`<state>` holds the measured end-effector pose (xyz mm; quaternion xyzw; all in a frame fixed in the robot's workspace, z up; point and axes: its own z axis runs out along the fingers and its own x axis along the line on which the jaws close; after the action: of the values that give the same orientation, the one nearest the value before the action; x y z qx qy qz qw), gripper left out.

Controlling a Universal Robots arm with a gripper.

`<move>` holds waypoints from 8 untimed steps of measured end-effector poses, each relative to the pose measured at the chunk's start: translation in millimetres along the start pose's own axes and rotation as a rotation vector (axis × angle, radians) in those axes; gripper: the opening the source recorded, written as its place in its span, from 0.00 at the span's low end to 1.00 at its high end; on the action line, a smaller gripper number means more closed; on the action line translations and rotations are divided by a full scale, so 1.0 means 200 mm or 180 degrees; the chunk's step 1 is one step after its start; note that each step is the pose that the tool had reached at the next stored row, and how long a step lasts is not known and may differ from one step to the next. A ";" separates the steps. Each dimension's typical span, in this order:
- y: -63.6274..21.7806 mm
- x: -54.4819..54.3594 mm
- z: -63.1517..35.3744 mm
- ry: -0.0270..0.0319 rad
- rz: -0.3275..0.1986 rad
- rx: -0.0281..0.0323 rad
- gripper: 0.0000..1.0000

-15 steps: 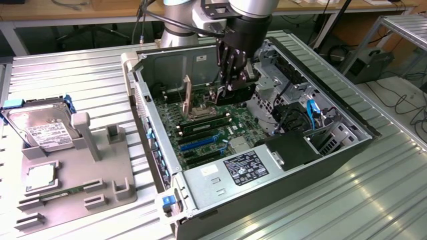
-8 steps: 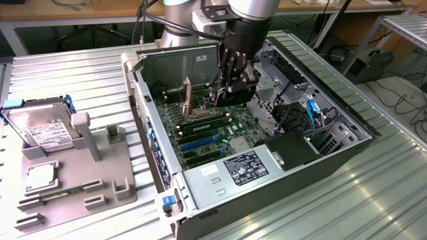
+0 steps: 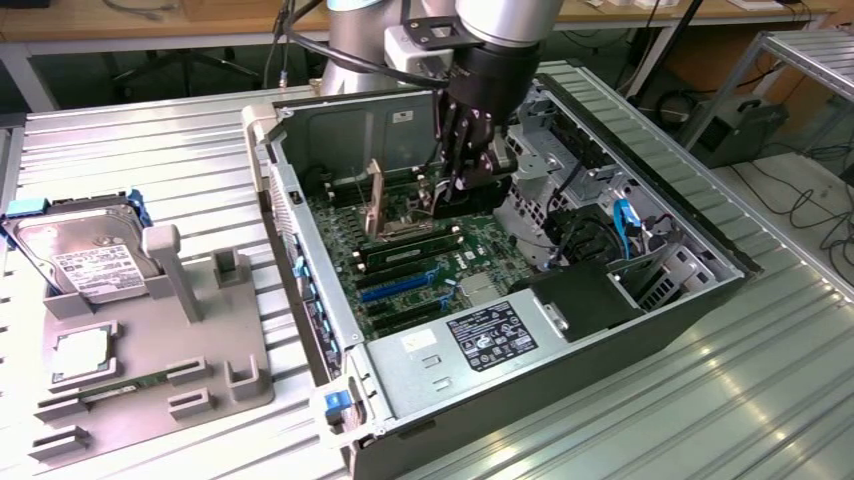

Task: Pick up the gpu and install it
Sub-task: 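Insert the gpu into the slot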

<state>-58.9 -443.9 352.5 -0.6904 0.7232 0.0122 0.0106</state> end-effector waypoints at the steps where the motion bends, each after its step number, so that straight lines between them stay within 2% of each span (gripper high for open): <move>1: 0.000 0.00 0.002 0.0000 0.0000 0.0000 0.26; 8: 0.006 0.01 0.020 0.0000 0.0000 0.0000 0.26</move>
<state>-60.3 -445.5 348.4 -0.6904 0.7232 0.0121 0.0106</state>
